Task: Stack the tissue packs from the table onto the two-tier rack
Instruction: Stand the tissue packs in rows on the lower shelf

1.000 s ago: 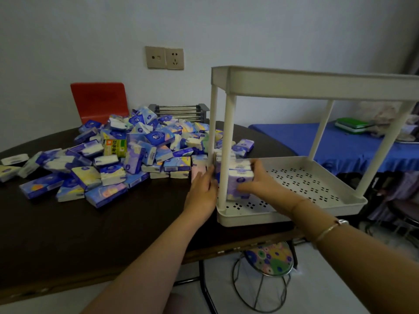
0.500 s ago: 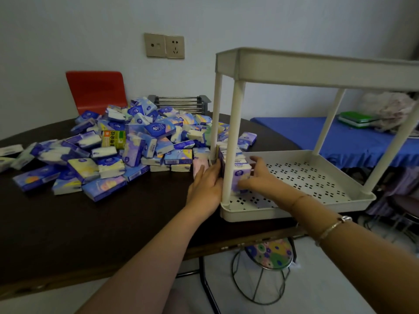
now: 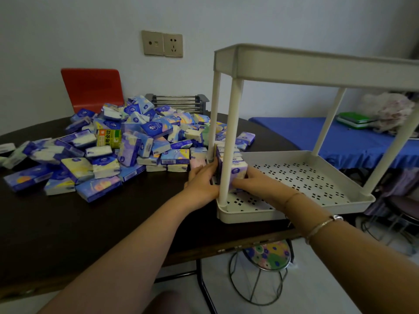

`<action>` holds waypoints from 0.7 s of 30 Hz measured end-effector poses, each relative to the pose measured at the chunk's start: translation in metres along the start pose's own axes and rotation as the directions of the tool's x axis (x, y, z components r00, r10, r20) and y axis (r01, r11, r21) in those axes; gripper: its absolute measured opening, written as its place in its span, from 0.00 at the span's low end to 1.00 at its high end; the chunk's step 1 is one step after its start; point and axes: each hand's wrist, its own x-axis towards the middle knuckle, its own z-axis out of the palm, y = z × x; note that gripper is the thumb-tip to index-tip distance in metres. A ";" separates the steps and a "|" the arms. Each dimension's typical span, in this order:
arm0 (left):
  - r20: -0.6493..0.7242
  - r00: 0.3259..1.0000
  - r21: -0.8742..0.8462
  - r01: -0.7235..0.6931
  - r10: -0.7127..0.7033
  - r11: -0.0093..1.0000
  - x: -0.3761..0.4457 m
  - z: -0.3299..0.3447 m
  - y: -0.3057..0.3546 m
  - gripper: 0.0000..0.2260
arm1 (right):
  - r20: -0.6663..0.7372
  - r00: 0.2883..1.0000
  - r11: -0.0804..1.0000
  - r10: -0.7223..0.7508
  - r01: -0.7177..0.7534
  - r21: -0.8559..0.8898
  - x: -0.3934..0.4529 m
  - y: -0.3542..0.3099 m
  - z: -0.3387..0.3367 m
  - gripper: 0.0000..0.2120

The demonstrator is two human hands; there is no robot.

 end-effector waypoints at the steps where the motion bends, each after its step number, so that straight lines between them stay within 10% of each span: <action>1: -0.010 1.000 0.005 0.000 0.000 1.000 -0.003 -0.001 0.003 0.39 | 0.004 1.000 1.000 -0.002 0.002 0.000 -0.001 0.000 0.000 0.21; 11: -0.059 0.998 -0.116 -0.036 0.029 0.993 -0.005 0.005 -0.009 0.36 | -0.095 0.995 0.980 0.032 -0.050 -0.192 -0.025 -0.014 -0.016 0.36; 21: -0.185 0.980 -0.053 -0.087 0.076 0.995 -0.052 -0.030 -0.018 0.27 | -0.370 0.888 0.931 -0.274 0.148 -0.333 -0.094 -0.035 -0.008 0.15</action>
